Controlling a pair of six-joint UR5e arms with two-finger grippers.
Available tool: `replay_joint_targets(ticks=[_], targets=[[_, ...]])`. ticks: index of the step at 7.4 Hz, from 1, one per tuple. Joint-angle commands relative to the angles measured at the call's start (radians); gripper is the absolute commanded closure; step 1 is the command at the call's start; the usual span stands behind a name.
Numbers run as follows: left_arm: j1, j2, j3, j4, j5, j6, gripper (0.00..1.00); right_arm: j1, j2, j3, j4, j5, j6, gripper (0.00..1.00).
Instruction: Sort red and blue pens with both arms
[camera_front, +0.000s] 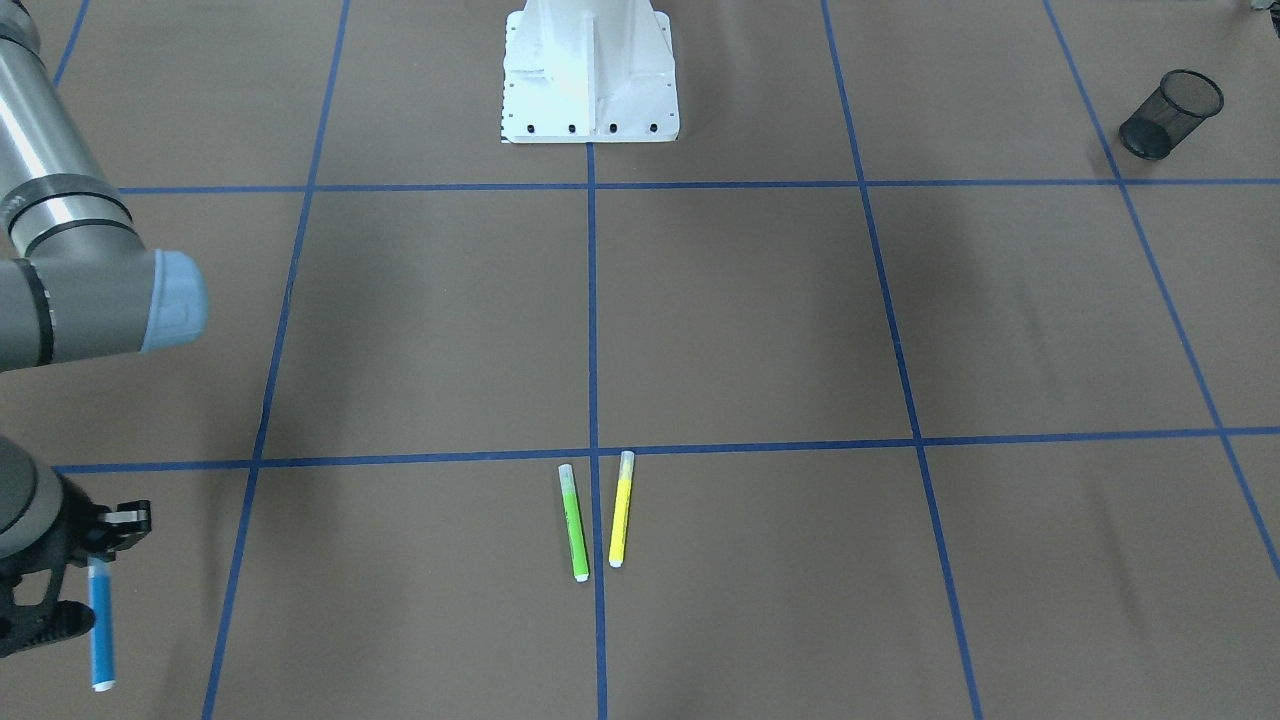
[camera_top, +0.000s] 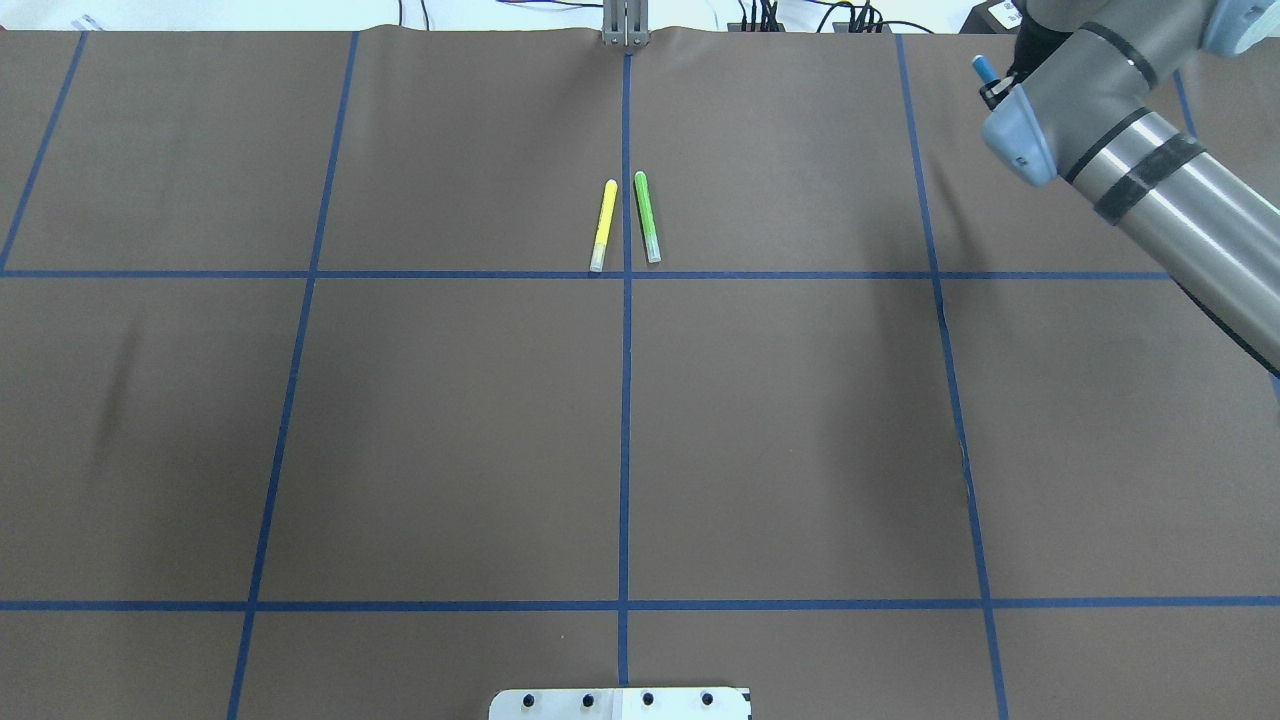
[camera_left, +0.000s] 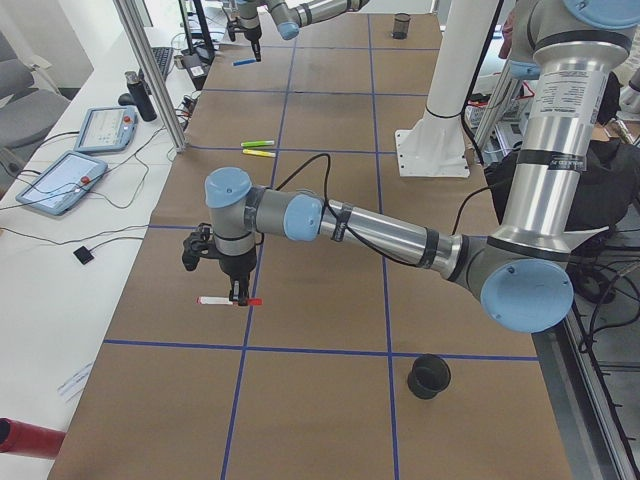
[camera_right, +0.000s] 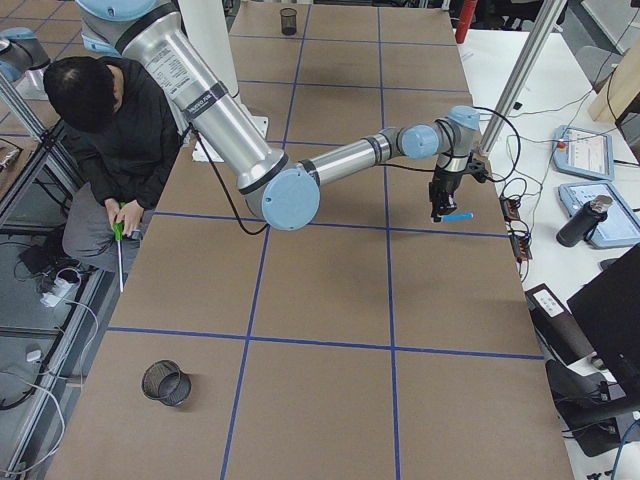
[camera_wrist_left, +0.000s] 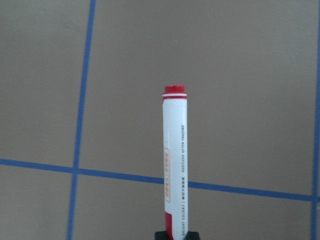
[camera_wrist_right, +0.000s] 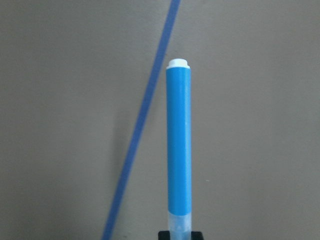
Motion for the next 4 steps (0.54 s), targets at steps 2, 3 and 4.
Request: replay_joint_targets(ticks=[2,3,4], targets=[[-0.061,0.127,-0.009,0.008,0.124,0.176,1.00,0.091,-0.080,0.129,-0.227,-0.144,-0.271,1.00],[-0.096,0.179,-0.009,0.010,0.122,0.183,1.00,0.109,-0.130,0.182,-0.266,-0.146,-0.298,1.00],[-0.103,0.260,-0.023,0.014,0.114,0.183,1.00,0.135,-0.158,0.194,-0.286,-0.146,-0.335,1.00]])
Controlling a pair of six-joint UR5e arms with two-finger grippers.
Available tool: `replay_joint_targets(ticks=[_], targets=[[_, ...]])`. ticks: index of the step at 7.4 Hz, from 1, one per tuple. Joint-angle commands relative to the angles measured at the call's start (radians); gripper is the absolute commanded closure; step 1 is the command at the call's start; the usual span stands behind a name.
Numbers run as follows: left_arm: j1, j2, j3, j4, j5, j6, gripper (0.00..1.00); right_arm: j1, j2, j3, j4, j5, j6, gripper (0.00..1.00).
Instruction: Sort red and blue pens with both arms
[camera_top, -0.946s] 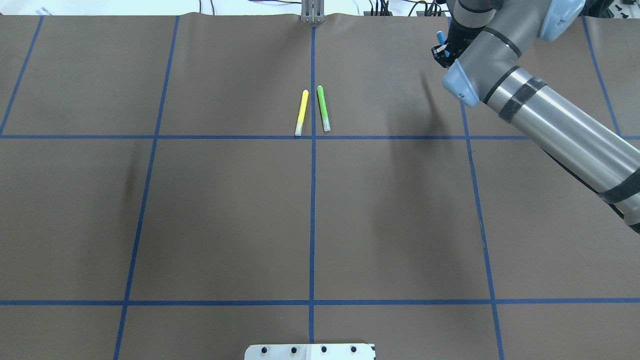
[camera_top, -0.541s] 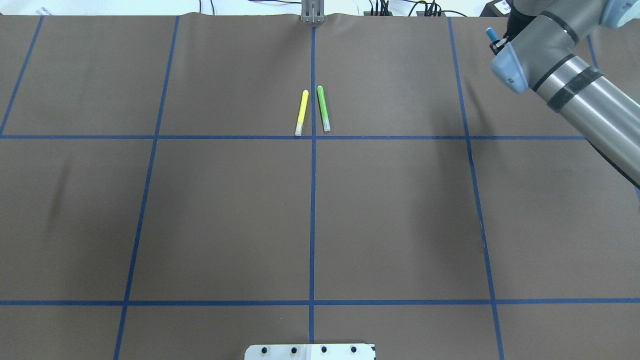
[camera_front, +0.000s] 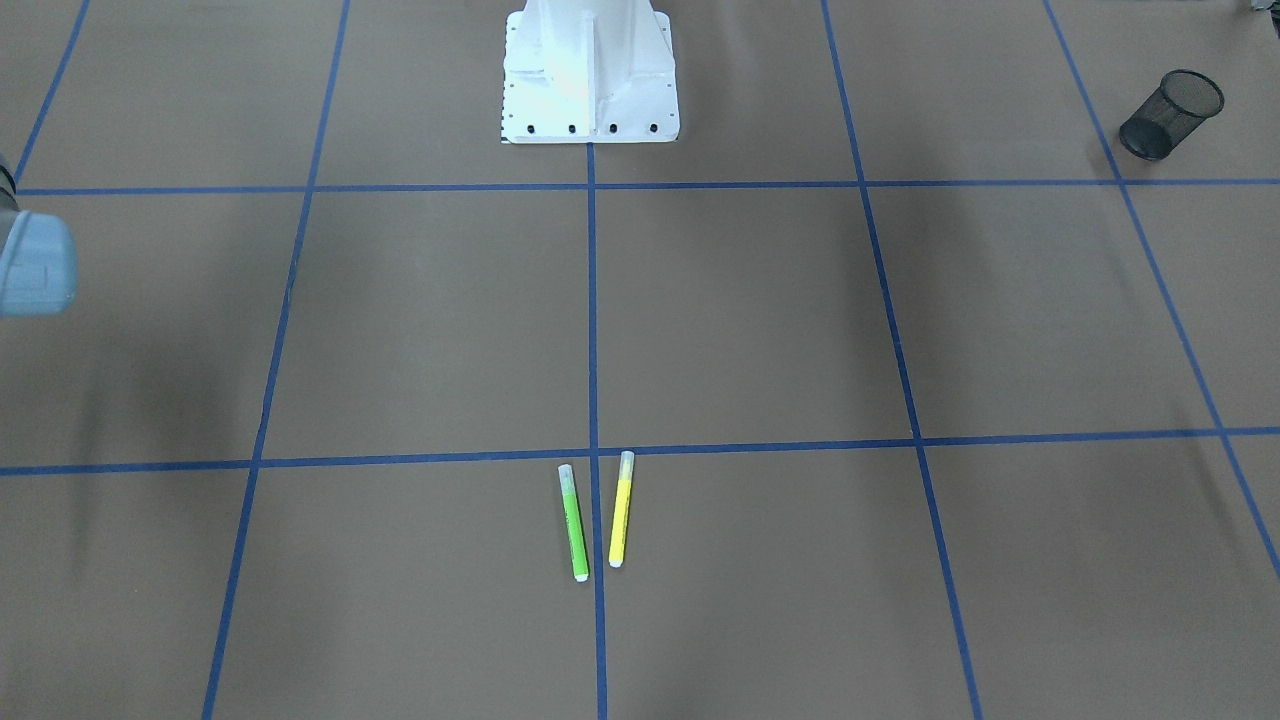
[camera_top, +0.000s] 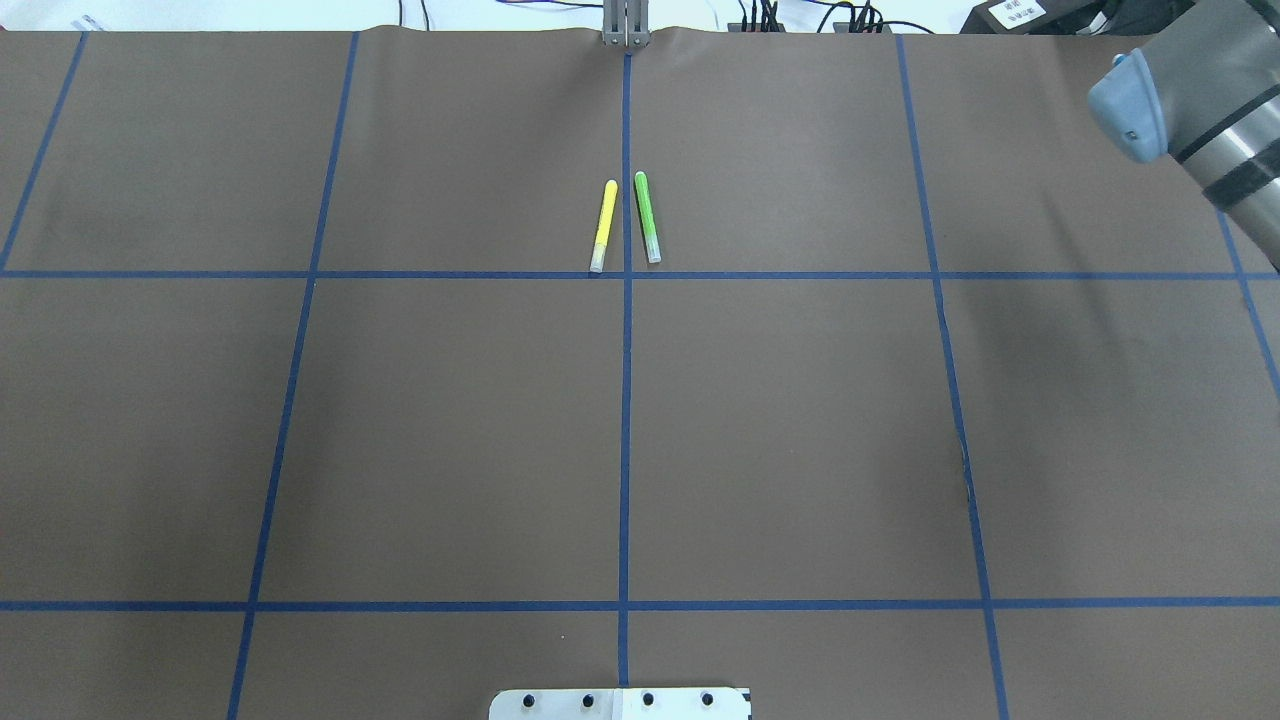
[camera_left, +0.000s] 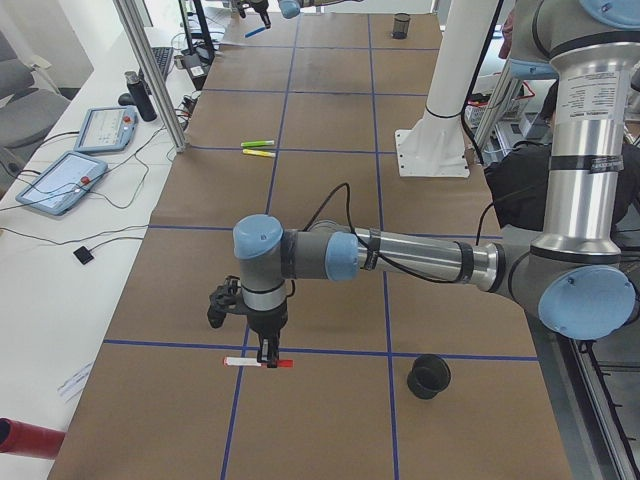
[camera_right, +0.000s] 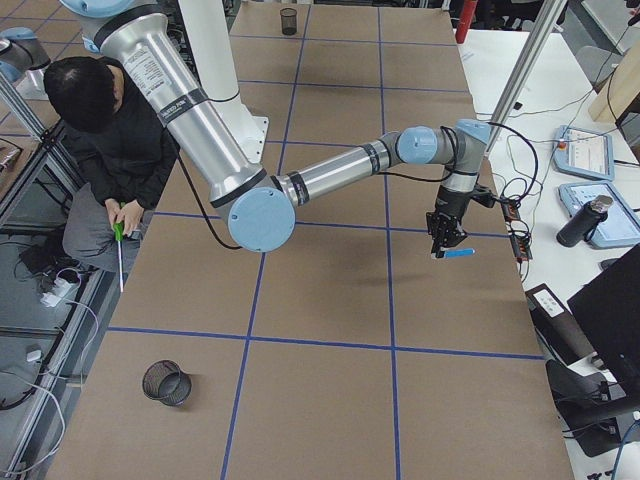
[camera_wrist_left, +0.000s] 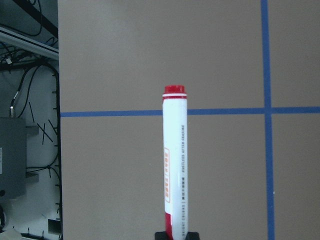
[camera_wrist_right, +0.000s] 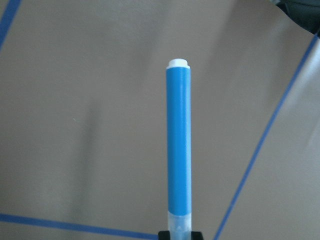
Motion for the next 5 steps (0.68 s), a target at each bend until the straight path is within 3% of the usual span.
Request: replay_joint_targets(ticks=[1,3,5], targets=[[-0.031,0.151,-0.056,0.077,-0.053,0.009,1.00,0.078,-0.065,0.035,-0.050,-0.004,-0.107,1.00],[-0.079,0.170,-0.124,0.346,-0.182,-0.005,1.00,0.164,-0.128,0.066,-0.052,0.006,-0.183,1.00],[-0.107,0.176,-0.130,0.586,-0.372,-0.008,1.00,0.184,-0.188,0.103,-0.055,0.005,-0.183,1.00]])
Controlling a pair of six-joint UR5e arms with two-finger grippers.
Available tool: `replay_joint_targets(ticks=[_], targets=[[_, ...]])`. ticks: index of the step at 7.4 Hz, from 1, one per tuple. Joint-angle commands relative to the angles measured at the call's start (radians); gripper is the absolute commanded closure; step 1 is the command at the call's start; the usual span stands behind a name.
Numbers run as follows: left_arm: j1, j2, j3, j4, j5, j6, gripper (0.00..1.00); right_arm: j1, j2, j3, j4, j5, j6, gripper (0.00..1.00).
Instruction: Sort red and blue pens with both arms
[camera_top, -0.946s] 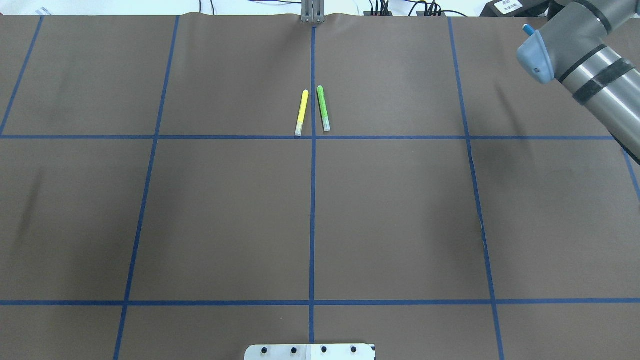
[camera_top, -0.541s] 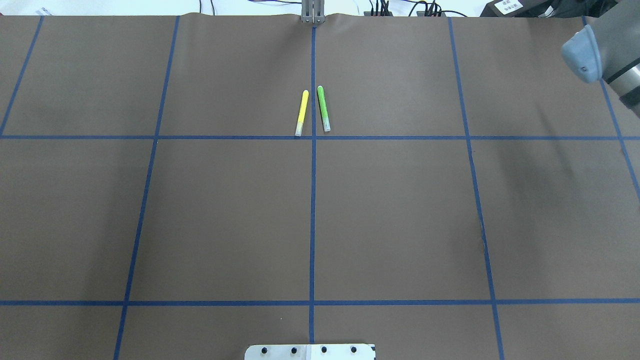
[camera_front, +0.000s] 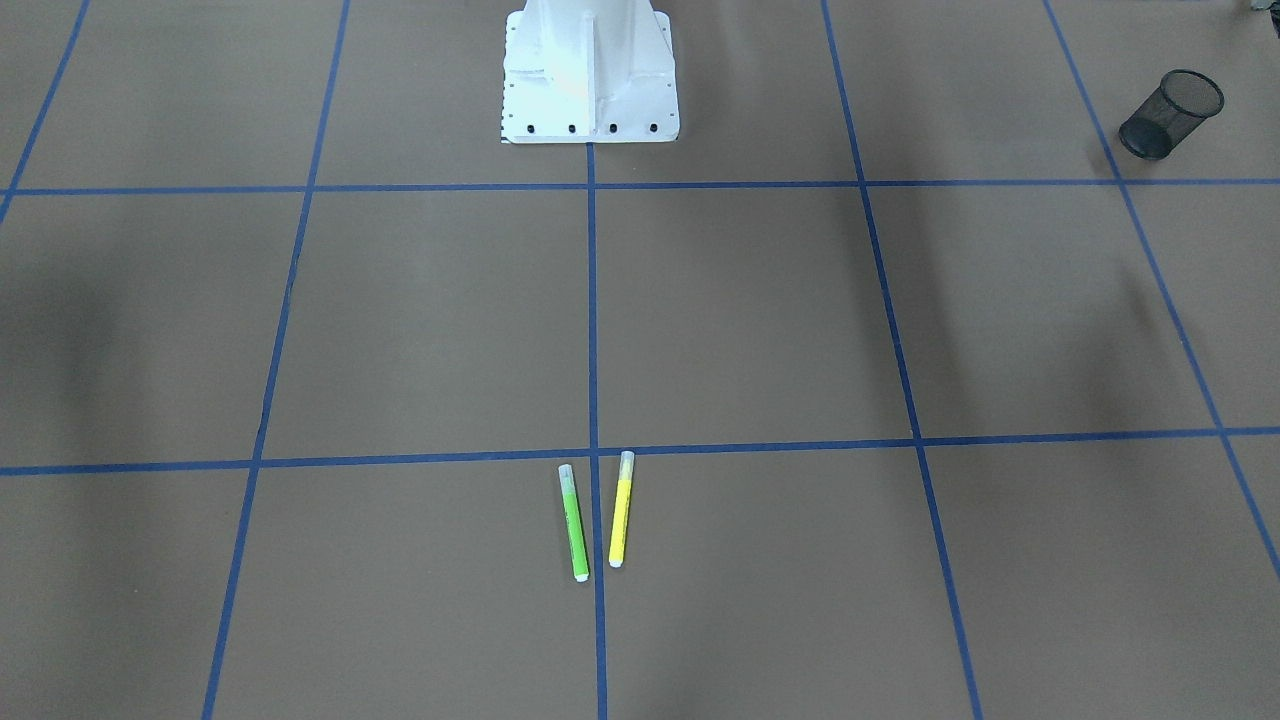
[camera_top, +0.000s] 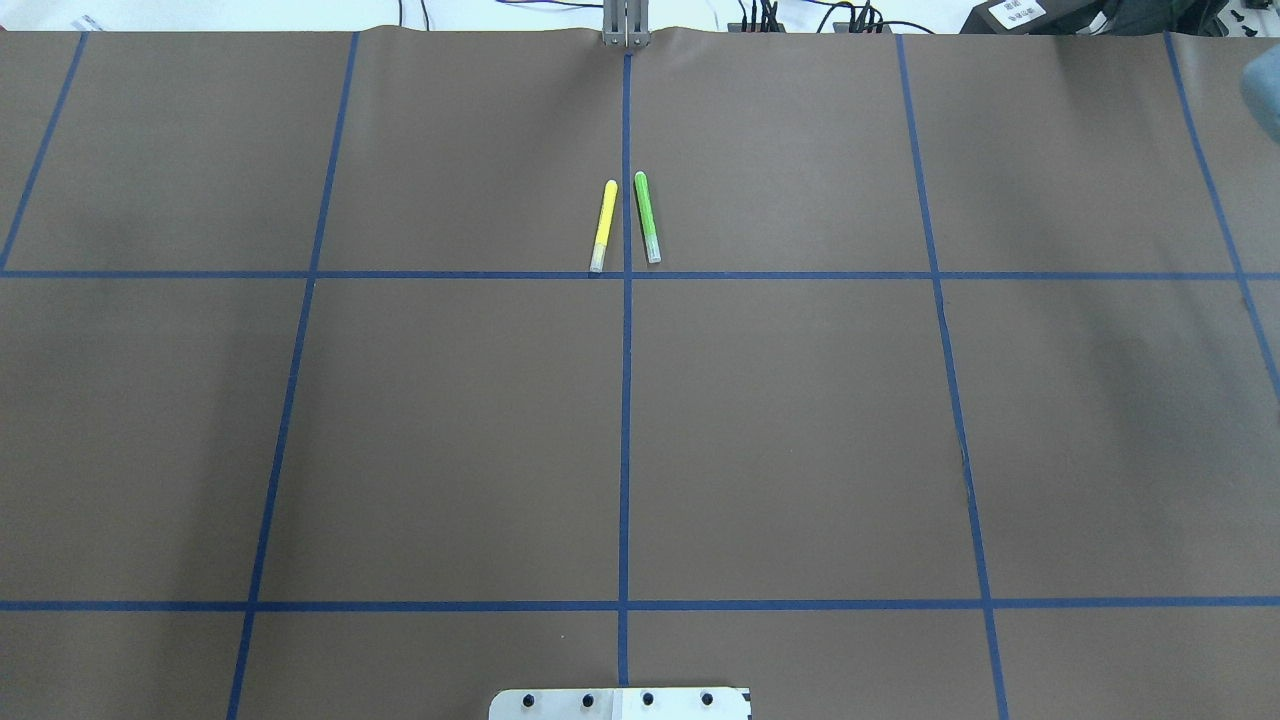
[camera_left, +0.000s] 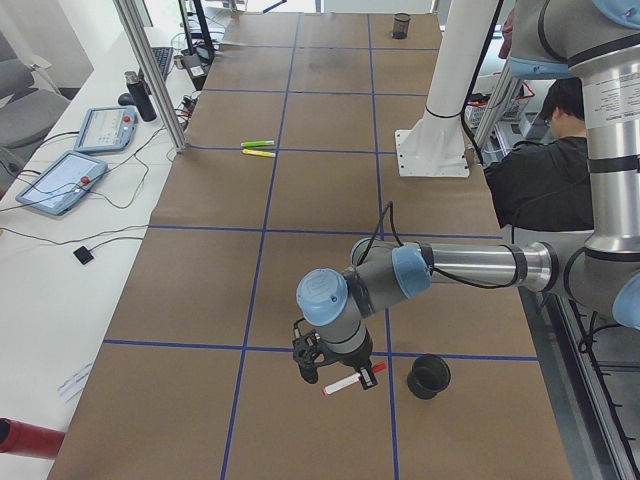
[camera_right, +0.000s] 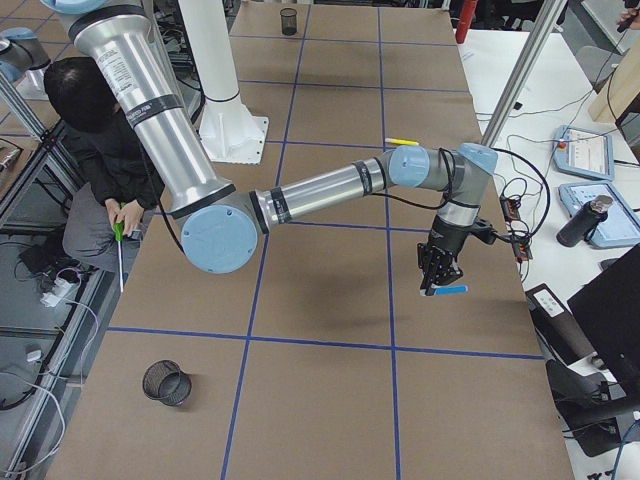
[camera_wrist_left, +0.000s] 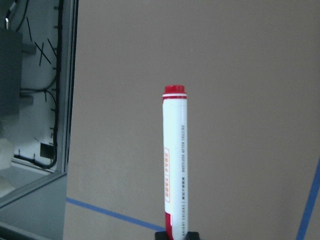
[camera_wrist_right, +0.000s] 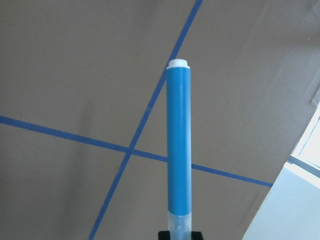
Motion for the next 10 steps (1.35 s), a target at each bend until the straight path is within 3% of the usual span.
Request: replay_joint_targets(ticks=[1,3,7,8,10], targets=[[-0.019,0.069,-0.016,0.191,-0.225,0.000,1.00,0.028,-0.031,0.023,-0.042,0.003,-0.007,1.00],[-0.092,0.166,-0.028,0.220,-0.381,-0.002,1.00,0.034,-0.077,0.095,-0.081,0.050,-0.005,1.00],[-0.146,0.207,-0.028,0.437,-0.398,0.001,1.00,0.082,-0.151,0.118,-0.082,0.165,-0.007,1.00],[-0.157,0.233,-0.028,0.440,-0.451,0.000,1.00,0.093,-0.186,0.162,-0.105,0.202,-0.007,1.00],[-0.159,0.243,-0.013,0.494,-0.461,0.000,1.00,0.100,-0.203,0.251,-0.226,0.206,-0.007,1.00]])
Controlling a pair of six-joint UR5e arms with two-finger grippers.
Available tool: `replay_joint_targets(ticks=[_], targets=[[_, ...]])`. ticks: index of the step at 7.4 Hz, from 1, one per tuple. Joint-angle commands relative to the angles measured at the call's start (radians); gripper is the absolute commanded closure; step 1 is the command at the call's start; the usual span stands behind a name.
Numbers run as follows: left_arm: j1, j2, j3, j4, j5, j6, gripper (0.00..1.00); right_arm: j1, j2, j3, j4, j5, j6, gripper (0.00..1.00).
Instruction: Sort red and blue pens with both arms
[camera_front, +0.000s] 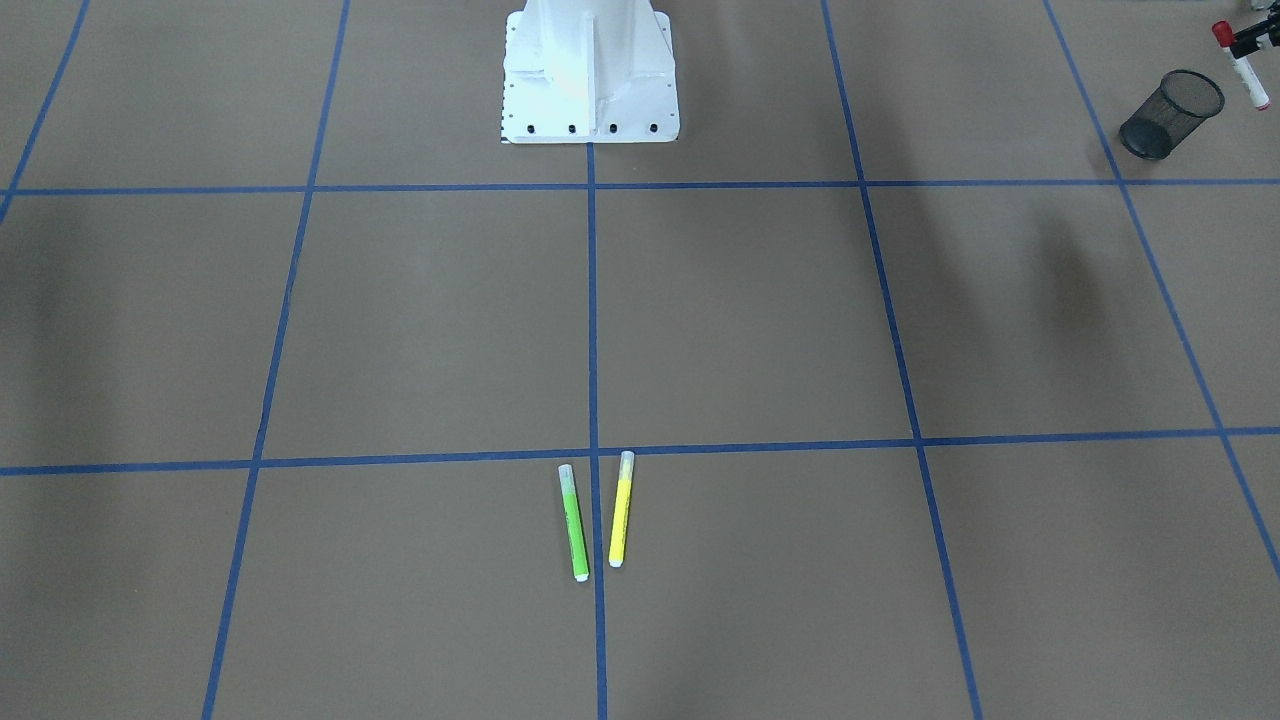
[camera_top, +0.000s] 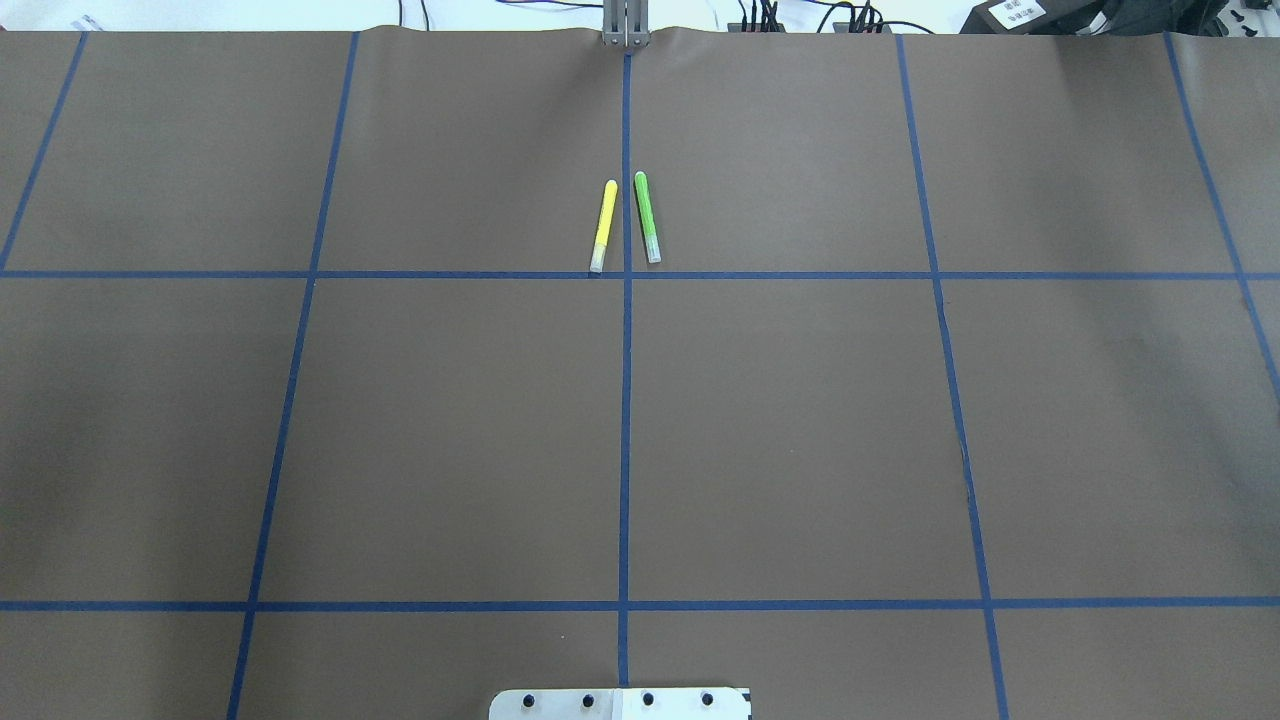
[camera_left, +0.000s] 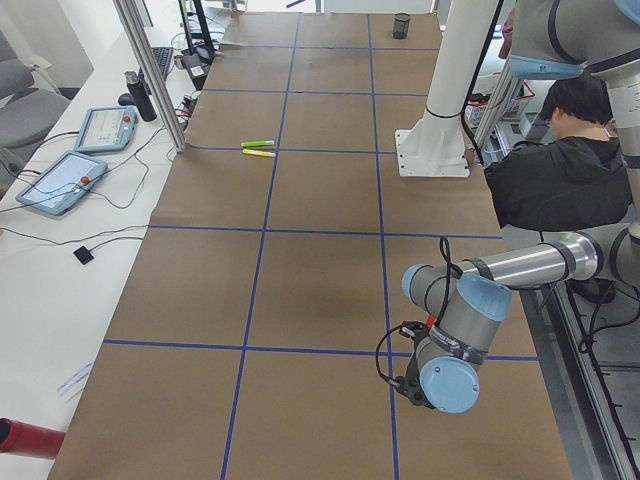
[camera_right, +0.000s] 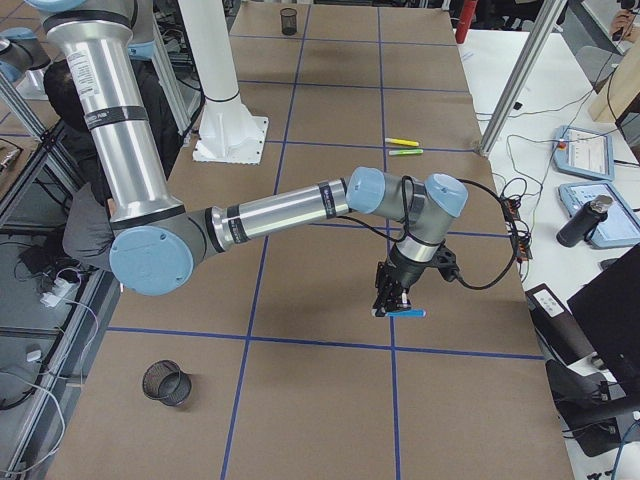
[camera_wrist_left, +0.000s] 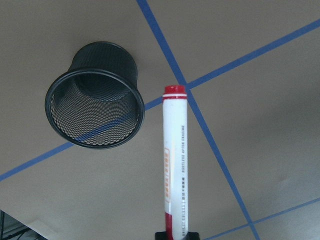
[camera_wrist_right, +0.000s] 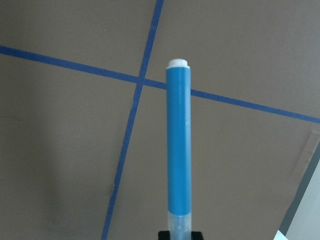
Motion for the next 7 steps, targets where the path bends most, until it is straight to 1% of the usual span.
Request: replay_joint_targets(ticks=[1,2,3,5,6,7], targets=[[-0.003,0.009,0.035,0.036,-0.037,-0.001,1.00,0.008,-0.027,0.073,-0.089,0.007,0.000,1.00],[-0.002,0.009,0.054,0.070,-0.072,0.002,1.00,0.028,-0.034,0.072,-0.104,0.008,-0.002,1.00],[-0.002,0.009,0.068,0.072,-0.074,0.000,1.00,0.040,-0.037,0.077,-0.128,0.010,-0.002,1.00],[0.000,0.009,0.106,0.070,-0.091,0.002,1.00,0.049,-0.040,0.078,-0.138,0.011,-0.003,1.00],[0.000,0.009,0.118,0.070,-0.097,0.002,0.79,0.064,-0.047,0.077,-0.139,0.017,-0.032,1.00],[-0.001,0.009,0.131,0.069,-0.104,0.010,0.44,0.075,-0.064,0.077,-0.138,0.040,-0.038,1.00]])
